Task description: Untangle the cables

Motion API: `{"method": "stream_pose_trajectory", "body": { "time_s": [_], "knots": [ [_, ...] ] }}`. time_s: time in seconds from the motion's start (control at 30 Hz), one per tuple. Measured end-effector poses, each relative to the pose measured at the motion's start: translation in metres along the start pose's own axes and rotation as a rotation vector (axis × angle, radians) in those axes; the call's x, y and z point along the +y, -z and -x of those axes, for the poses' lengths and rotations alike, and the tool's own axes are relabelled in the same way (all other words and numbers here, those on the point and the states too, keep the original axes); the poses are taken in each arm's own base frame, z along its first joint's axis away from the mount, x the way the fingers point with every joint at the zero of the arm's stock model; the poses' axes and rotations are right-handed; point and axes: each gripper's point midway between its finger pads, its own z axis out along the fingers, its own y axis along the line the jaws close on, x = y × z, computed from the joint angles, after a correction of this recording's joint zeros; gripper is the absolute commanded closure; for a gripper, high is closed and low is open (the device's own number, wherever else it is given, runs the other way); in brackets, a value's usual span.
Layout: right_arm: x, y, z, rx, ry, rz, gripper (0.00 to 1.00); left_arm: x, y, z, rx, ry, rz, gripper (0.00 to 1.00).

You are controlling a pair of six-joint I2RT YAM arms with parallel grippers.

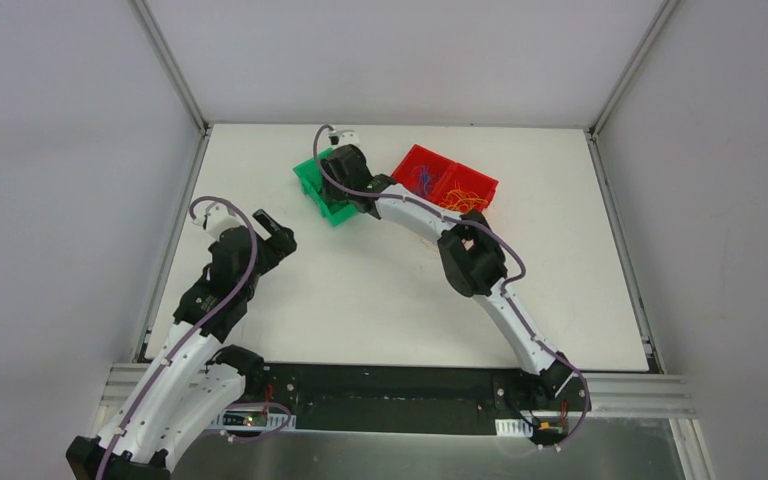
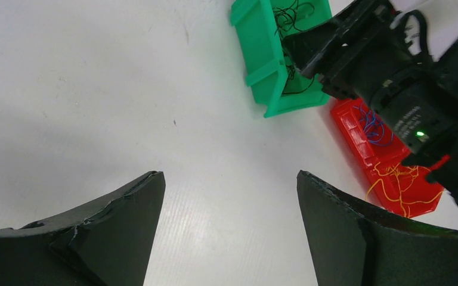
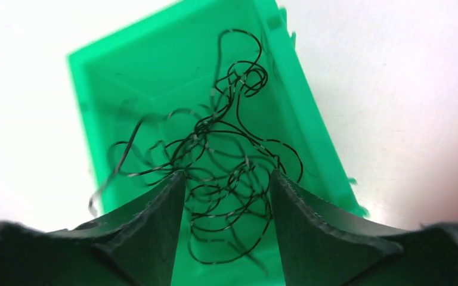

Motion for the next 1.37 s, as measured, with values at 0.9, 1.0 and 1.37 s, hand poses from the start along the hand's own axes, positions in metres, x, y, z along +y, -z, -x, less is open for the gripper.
{"method": "stream_pose_trajectory", "body": {
  "time_s": [0.9, 1.0, 1.37],
  "knots": [
    [-0.074, 0.393, 0.051, -0.322, -0.073, 0.058, 0.09, -0.018, -0.008, -0.021, 0.107, -0.096, -0.091, 0.03],
    [-0.113, 0.431, 0.037, -0.424, -0.134, 0.033, 0.07, -0.021, -0.007, -0.019, 0.102, -0.103, -0.114, 0.0],
    [-0.178, 0.447, -0.018, -0.506, -0.247, -0.078, 0.07, -0.043, 0.006, -0.022, 0.103, -0.16, -0.287, 0.0]
  ]
}}
